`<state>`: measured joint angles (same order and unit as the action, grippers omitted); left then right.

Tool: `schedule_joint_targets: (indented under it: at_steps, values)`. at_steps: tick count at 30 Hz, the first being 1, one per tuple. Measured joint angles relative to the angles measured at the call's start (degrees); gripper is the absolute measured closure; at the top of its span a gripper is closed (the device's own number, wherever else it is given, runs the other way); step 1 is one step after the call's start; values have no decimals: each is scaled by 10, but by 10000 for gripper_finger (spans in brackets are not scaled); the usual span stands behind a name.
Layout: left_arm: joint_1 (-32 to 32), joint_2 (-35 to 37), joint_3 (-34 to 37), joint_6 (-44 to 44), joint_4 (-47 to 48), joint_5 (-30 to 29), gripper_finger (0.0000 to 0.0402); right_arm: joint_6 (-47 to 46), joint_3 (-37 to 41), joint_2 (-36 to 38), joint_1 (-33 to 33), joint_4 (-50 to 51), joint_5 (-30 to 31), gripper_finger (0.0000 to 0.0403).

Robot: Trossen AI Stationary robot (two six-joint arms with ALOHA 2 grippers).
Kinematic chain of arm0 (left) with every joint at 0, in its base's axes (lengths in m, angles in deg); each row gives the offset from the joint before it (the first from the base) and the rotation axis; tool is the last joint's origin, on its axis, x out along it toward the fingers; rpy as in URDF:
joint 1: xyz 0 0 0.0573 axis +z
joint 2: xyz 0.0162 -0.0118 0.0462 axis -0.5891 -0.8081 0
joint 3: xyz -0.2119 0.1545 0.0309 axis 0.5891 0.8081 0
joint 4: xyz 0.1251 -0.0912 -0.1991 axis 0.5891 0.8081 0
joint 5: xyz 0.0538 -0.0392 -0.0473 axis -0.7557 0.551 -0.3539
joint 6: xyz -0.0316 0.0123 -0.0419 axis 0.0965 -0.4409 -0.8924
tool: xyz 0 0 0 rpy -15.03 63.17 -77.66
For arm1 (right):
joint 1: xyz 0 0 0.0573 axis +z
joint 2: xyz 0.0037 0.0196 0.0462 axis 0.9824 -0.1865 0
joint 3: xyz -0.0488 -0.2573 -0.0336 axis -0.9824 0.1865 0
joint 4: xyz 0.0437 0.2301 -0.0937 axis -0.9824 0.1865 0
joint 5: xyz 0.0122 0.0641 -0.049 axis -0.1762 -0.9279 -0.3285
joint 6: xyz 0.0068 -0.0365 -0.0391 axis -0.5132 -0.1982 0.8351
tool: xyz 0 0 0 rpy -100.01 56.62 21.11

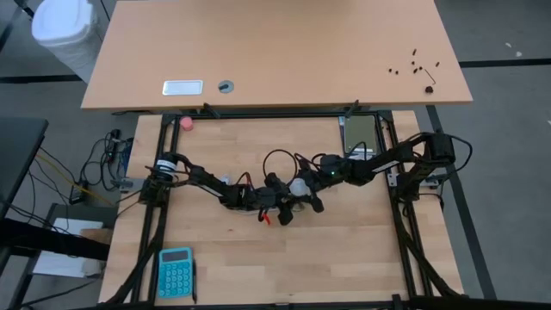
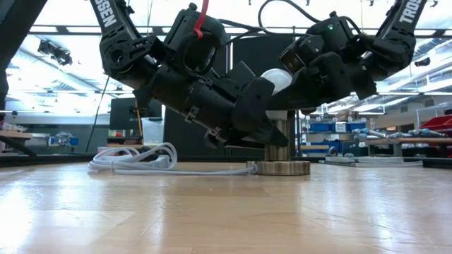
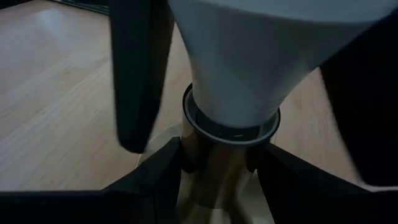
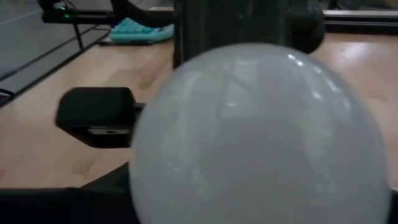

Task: Screw lightbulb
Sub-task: Insert the lightbulb into the lamp holder

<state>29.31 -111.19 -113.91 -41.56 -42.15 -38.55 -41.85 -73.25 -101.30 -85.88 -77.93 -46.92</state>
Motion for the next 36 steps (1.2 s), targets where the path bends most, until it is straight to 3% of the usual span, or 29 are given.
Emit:
schedule_joint_targets:
  at_steps: [9,18,36]
  values:
    - [0,0,0,0,1,0,204,9,0,0,-7,-12,-16,132]
    - [0,0,0,0,2,0,204,25,2,0,-7,-2,-18,172]
    - [0,0,0,0,5,0,204,23,7,0,-7,-10,-17,175]
